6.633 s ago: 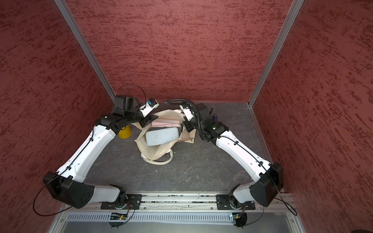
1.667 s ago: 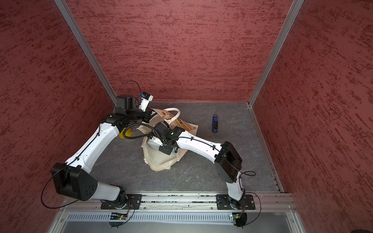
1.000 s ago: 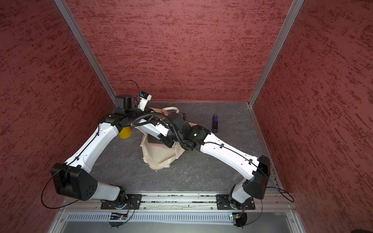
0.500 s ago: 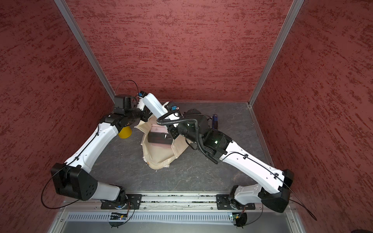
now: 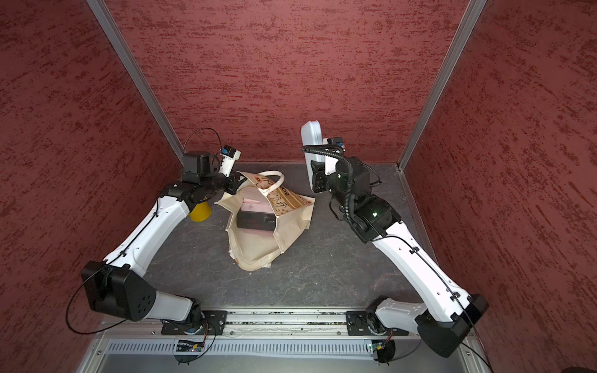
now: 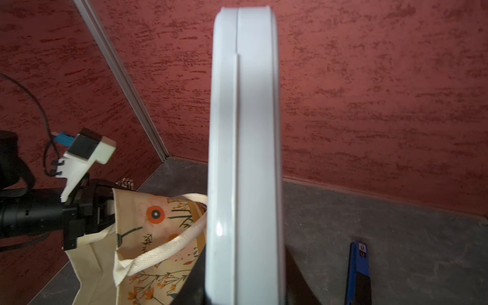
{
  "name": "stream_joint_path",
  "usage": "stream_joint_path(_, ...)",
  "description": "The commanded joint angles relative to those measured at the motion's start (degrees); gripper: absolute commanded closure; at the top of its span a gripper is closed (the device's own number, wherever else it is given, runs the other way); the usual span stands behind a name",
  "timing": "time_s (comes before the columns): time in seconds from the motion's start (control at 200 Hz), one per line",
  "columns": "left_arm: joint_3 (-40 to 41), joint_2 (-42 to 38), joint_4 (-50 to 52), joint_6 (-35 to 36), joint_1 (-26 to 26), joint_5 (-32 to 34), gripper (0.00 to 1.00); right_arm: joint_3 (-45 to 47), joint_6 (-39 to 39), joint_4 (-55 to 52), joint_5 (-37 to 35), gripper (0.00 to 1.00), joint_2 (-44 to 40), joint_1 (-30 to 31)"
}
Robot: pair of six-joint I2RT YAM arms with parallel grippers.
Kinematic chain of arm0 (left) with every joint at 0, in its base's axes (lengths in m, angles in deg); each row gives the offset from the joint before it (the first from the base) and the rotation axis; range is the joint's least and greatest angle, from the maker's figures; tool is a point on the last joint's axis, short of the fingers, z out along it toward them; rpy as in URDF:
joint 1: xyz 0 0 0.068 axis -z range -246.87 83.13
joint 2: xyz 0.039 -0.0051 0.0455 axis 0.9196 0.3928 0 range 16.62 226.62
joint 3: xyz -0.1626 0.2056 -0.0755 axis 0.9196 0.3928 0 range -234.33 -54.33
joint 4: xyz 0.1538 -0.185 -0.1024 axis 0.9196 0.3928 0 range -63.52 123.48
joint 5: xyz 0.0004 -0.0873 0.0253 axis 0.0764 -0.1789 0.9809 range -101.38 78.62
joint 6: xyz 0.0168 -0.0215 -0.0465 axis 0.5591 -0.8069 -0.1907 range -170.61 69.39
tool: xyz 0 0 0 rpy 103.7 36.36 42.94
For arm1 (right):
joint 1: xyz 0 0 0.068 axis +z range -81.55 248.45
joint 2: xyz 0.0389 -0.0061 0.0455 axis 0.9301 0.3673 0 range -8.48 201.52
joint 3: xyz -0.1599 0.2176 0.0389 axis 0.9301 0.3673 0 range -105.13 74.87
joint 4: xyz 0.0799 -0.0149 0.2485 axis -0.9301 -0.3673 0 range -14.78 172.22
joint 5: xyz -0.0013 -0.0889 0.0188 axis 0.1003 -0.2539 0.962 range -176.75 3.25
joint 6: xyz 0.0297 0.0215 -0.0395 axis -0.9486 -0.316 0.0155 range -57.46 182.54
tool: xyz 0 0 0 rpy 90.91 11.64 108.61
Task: Take out the pencil case from the canvas bag
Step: Place the pencil case at the center of the board.
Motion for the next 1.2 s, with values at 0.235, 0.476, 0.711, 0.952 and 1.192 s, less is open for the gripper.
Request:
stream_joint_path(0.235, -0.4, -0.3, -2.6, -1.2, -0.7, 5.3, 1.0, 12.3, -11.2, 0.9, 15.8, 1.0, -1.9, -13.6)
stream_joint_path(0.476, -0.2, -1.0, -2.8, -1.3, -1.3, 8.5, 1.0, 20.7, -14.5, 4.2, 24.2, 1.0, -1.0, -19.2)
stream_joint_path(0.711, -0.3, -0.8, -3.2, -2.4, -2.1, 7.8, 1.0, 27.2, -17.4, 7.7, 29.1, 1.0, -0.2, -19.7)
stream_joint_path(0.952, -0.2, -0.5, -3.4, -2.8, -2.3, 7.1, 1.0, 34.6, -20.6, 11.8, 33.0, 1.0, 1.4, -19.8)
stream_joint_path(1.192, -0.2, -0.1, -3.6, -3.4, -2.2, 6.0, 1.0, 38.5, -22.4, 15.3, 35.6, 1.0, 4.1, -19.8)
